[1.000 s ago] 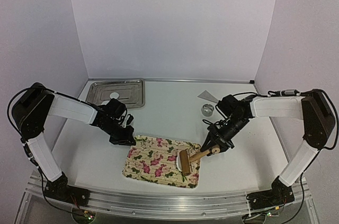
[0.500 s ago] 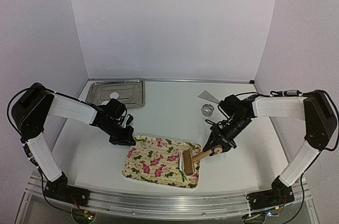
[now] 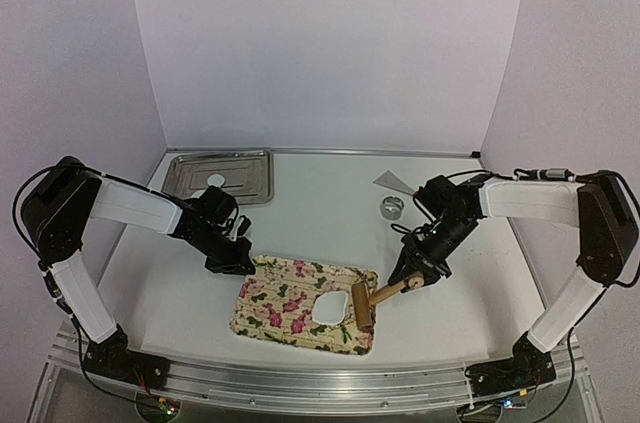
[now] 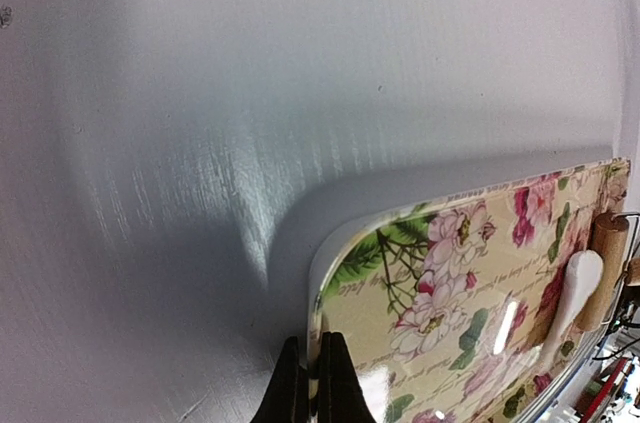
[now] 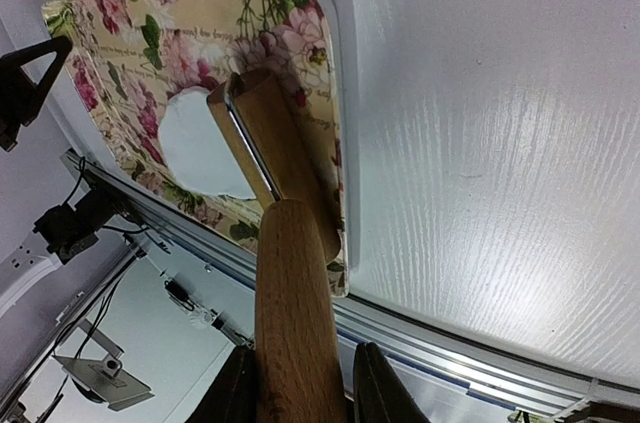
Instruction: Roll out the dumpling wrappers from the dough
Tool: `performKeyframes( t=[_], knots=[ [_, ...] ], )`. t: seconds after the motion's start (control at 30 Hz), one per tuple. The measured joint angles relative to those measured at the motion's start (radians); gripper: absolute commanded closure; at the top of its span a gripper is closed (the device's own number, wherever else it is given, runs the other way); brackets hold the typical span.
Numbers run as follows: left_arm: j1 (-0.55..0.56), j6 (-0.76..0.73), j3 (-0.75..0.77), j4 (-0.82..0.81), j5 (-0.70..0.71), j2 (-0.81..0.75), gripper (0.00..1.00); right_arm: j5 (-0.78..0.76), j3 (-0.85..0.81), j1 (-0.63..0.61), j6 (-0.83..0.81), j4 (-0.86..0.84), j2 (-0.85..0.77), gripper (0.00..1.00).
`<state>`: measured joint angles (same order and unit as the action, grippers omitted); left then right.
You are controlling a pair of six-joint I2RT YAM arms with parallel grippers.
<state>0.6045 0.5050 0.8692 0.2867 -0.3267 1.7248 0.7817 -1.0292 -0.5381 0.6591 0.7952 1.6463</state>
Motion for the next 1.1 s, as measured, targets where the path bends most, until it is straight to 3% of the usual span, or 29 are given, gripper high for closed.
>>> performKeyframes(
  t=[0.6, 0.9, 1.1],
  knots=[
    [-0.022, -0.129, 0.073, 0.023, -0.048, 0.02, 1.0, -0.139, -0.221, -0.062, -0.061, 0.167, -0.057, 1.0],
    [-0.024, -0.131, 0.073, 0.027, -0.054, 0.032, 1.0, -0.102, -0.253, -0.133, 0.001, 0.121, -0.081, 1.0],
    [-0.024, -0.12, 0.071, 0.027, -0.056, 0.032, 1.0, -0.106, -0.253, -0.166, 0.047, 0.046, -0.011, 1.0]
  ],
)
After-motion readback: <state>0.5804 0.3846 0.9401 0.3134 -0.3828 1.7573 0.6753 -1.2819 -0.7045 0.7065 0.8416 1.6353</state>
